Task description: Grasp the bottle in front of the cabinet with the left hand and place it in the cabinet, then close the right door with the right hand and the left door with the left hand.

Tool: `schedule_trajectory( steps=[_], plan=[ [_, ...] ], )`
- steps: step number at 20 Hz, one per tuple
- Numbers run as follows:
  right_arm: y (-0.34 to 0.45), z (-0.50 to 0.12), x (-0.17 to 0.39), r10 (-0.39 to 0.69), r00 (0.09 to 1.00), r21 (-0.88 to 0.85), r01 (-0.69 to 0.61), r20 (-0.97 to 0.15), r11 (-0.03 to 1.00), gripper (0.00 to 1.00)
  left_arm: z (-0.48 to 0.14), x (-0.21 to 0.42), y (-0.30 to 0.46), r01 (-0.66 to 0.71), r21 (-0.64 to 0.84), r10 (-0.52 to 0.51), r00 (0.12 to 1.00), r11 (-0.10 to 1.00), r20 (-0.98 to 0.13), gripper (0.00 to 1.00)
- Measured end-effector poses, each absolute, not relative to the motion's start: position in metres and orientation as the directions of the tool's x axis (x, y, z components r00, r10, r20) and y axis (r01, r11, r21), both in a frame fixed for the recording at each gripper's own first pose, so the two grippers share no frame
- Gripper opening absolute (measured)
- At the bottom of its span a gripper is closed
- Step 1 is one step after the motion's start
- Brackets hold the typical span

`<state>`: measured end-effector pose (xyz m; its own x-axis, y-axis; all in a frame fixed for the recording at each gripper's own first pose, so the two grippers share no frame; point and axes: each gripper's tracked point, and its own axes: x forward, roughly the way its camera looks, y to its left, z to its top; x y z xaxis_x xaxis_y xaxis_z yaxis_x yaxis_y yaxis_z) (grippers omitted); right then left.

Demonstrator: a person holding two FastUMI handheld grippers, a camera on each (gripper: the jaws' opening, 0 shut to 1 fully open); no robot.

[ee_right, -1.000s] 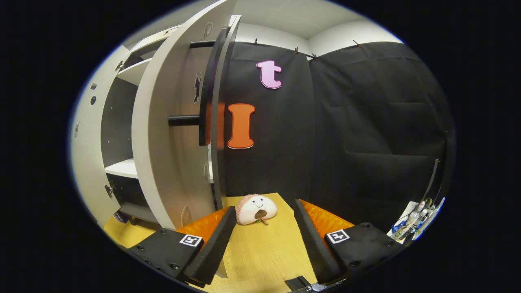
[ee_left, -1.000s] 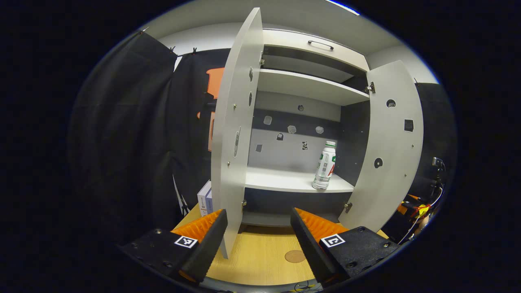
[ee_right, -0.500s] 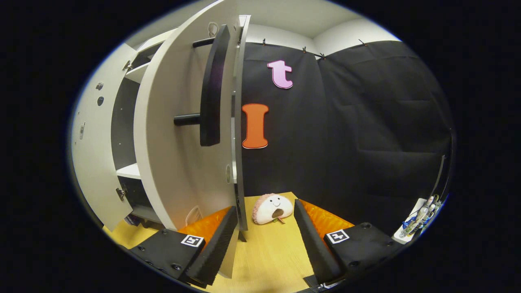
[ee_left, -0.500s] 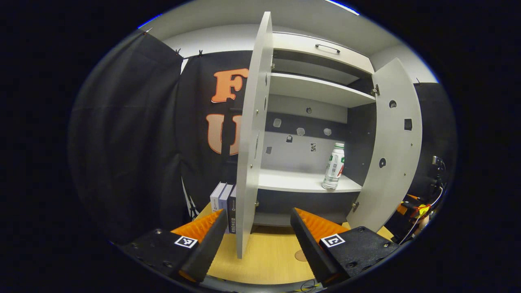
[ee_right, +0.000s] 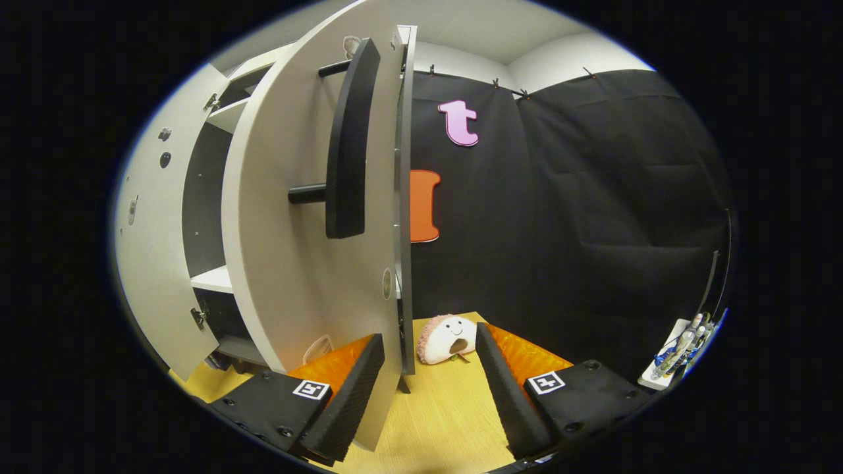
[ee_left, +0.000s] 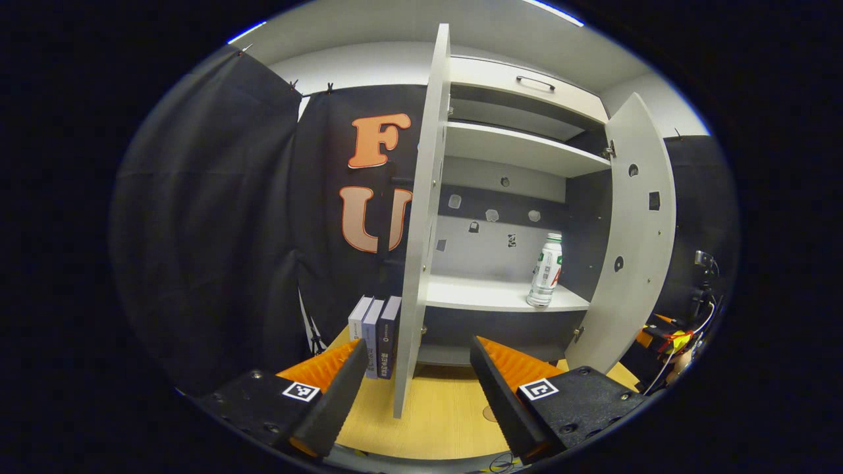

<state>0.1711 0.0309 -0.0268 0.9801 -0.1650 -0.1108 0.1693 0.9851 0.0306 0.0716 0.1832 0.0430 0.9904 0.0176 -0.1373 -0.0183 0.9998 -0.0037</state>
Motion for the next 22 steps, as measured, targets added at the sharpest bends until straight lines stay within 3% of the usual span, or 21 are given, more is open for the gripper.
schedule_trajectory(
  steps=[10,11,12,14,15,17,18,19,22],
  plan=[
    [0.084,-0.020,0.195,-0.093,0.991,-0.029,0.091,-0.093,0.995,0.93,0.028,0.058,0.224,-0.104,-0.011,0.101,0.984,0.995,-0.149,0.95],
    [0.090,-0.020,0.199,-0.082,0.992,-0.034,0.080,-0.092,0.996,0.86,0.026,0.059,0.228,-0.113,-0.010,0.110,0.983,0.994,-0.150,0.95],
    [0.097,-0.021,0.203,-0.067,0.994,-0.038,0.064,-0.092,0.997,0.94,0.025,0.059,0.234,-0.122,-0.011,0.119,0.981,0.992,-0.151,0.95],
    [0.113,-0.024,0.211,-0.027,0.995,-0.029,0.024,-0.098,0.999,0.94,0.019,0.062,0.245,-0.133,-0.011,0.129,0.979,0.991,-0.159,0.95],
    [0.120,-0.023,0.213,-0.020,0.995,-0.017,0.018,-0.099,1.000,1.00,0.016,0.066,0.247,-0.133,-0.006,0.131,0.978,0.991,-0.161,0.95],
    [0.126,-0.016,0.209,-0.026,0.996,-0.008,0.026,-0.080,1.000,0.90,0.012,0.075,0.251,-0.126,0.007,0.125,0.979,0.992,-0.160,0.95],
    [0.127,-0.013,0.206,-0.029,0.997,-0.009,0.028,-0.073,1.000,1.00,0.010,0.081,0.253,-0.122,0.012,0.122,0.980,0.993,-0.159,0.95],
    [0.129,-0.010,0.204,-0.030,0.997,-0.012,0.029,-0.068,1.000,0.96,0.009,0.086,0.253,-0.116,0.018,0.118,0.980,0.993,-0.157,0.95],
    [0.126,-0.001,0.193,-0.042,0.997,-0.027,0.041,-0.059,0.999,0.96,0.009,0.105,0.258,-0.102,0.045,0.108,0.984,0.994,-0.142,0.95]
  ],
)
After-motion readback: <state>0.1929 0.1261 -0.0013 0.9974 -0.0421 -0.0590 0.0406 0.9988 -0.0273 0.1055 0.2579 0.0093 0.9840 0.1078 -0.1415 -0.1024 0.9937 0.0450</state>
